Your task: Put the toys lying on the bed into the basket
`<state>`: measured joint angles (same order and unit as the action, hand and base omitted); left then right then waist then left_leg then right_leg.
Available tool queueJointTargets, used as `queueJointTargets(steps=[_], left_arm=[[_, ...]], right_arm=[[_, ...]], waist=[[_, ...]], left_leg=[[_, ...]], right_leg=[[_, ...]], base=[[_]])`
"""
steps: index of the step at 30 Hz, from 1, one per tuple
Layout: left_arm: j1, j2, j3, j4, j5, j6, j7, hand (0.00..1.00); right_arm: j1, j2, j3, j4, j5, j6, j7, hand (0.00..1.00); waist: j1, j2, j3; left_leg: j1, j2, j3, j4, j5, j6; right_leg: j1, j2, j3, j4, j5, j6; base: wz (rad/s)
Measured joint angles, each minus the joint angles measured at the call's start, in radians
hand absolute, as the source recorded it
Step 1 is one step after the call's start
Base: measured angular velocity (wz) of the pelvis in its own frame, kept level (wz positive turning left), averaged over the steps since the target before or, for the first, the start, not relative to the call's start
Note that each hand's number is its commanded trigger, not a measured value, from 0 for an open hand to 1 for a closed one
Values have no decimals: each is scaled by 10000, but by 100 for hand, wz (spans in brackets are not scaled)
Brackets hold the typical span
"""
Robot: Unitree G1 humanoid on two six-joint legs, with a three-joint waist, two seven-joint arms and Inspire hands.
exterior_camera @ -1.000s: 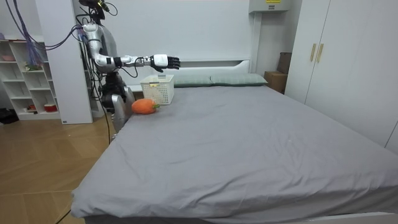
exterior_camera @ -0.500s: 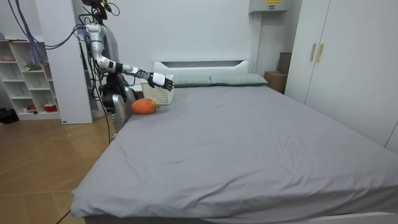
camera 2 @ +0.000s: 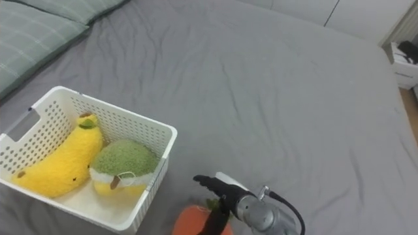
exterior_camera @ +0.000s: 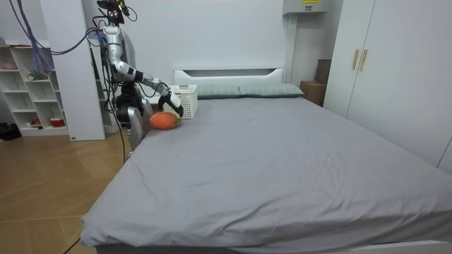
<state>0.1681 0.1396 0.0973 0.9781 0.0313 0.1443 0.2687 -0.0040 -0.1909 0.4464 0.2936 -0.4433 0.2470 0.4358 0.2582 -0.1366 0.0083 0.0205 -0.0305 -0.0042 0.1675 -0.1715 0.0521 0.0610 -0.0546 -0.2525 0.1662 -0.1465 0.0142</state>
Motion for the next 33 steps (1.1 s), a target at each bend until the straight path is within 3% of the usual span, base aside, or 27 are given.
queueJointTargets(steps=[8,9,10,12,14,33], left_arm=[[5,81,298,21,12,383,27,0],[-1,71,369,26,24,467,26,0],[14,72,435,34,25,539,26,0],[34,74,551,36,26,655,26,0],[28,83,571,36,25,758,26,0],[17,108,572,-180,224,735,114,0]], right_arm=[[-165,44,56,1216,-1000,550,758,2],[-183,44,48,1251,-1076,616,811,43],[-204,45,48,1251,-1097,654,833,67],[-242,52,48,1252,-1120,755,906,88],[-302,55,48,1297,-1126,820,915,100],[-299,49,37,1124,-1930,828,1123,100]], waist=[[485,4,22],[515,3,21],[525,1,25],[530,7,31],[531,16,38],[482,11,34]], left_leg=[[-37,0,-12,12,0,0],[-87,-1,-14,32,0,-1],[-106,-1,-17,41,0,-1],[-109,-1,-22,41,-1,-2],[-124,-1,-29,43,-2,-2],[-165,0,-64,139,-11,-2]], right_leg=[[-32,1,-6,1,1,0],[-68,2,-5,2,1,0],[-84,3,-6,2,2,-2],[-85,5,-7,2,2,-1],[-93,6,-11,1,2,-2],[-91,0,-68,24,3,-4]], base=[[0],[0],[0],[0],[0],[0]])
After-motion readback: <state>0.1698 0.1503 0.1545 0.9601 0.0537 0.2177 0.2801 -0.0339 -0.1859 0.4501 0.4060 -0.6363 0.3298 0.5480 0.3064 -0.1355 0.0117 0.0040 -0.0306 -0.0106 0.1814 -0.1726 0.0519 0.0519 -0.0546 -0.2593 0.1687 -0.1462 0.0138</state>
